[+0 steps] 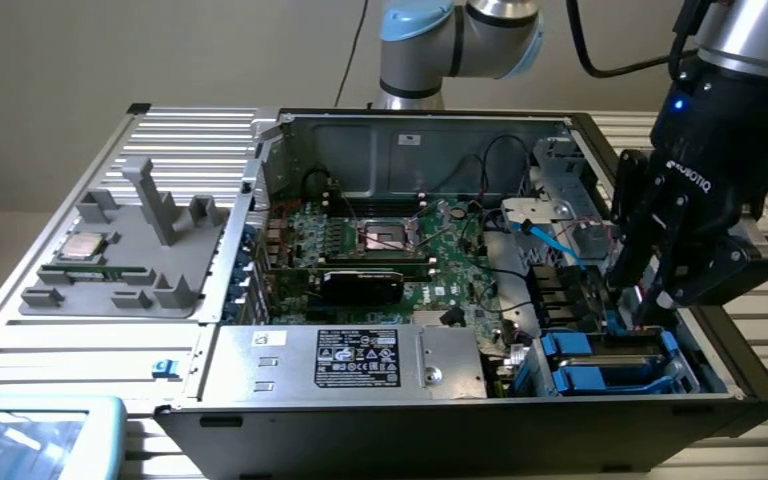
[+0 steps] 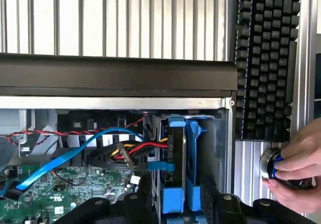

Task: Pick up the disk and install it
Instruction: 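Insert the second disk wire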

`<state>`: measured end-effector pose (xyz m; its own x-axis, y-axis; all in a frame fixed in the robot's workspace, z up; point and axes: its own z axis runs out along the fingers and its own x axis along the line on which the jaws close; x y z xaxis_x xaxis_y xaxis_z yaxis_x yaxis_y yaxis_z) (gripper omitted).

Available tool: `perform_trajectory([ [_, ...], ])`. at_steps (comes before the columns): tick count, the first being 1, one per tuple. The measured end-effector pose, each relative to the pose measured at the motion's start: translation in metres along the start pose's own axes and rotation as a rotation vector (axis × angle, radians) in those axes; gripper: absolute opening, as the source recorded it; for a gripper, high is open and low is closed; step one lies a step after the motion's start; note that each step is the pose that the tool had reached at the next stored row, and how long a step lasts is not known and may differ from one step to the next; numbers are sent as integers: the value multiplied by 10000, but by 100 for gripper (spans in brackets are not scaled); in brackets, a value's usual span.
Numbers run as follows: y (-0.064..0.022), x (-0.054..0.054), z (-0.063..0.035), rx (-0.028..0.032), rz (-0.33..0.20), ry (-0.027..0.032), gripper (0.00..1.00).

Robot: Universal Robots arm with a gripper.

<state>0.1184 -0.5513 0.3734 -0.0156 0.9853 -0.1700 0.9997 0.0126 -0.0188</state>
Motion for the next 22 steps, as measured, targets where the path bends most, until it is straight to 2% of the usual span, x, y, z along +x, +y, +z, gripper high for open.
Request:
perform_trajectory([
  [3, 1, 0, 0, -96, -555, -1, 33],
  [4, 1, 0, -1, -125, -722, 1, 33],
  [6, 1, 1, 0, -189, -1089, 13, 21],
  [7, 1, 0, -1, -221, -1264, 25, 21],
  [9, 2, 1, -1, -235, -1360, 34, 11],
  [13, 1, 1, -1, -235, -1365, 34, 11],
  [15, 1, 1, 0, -243, -1556, 36, 11],
  [16, 0, 0, 0, -267, -1729, 55, 11],
  [18, 1, 1, 1, -326, -2068, 137, 11],
  [19, 1, 1, 2, -360, -2241, 202, 11],
  [22, 1, 1, 2, -458, -2714, 442, 11],
])
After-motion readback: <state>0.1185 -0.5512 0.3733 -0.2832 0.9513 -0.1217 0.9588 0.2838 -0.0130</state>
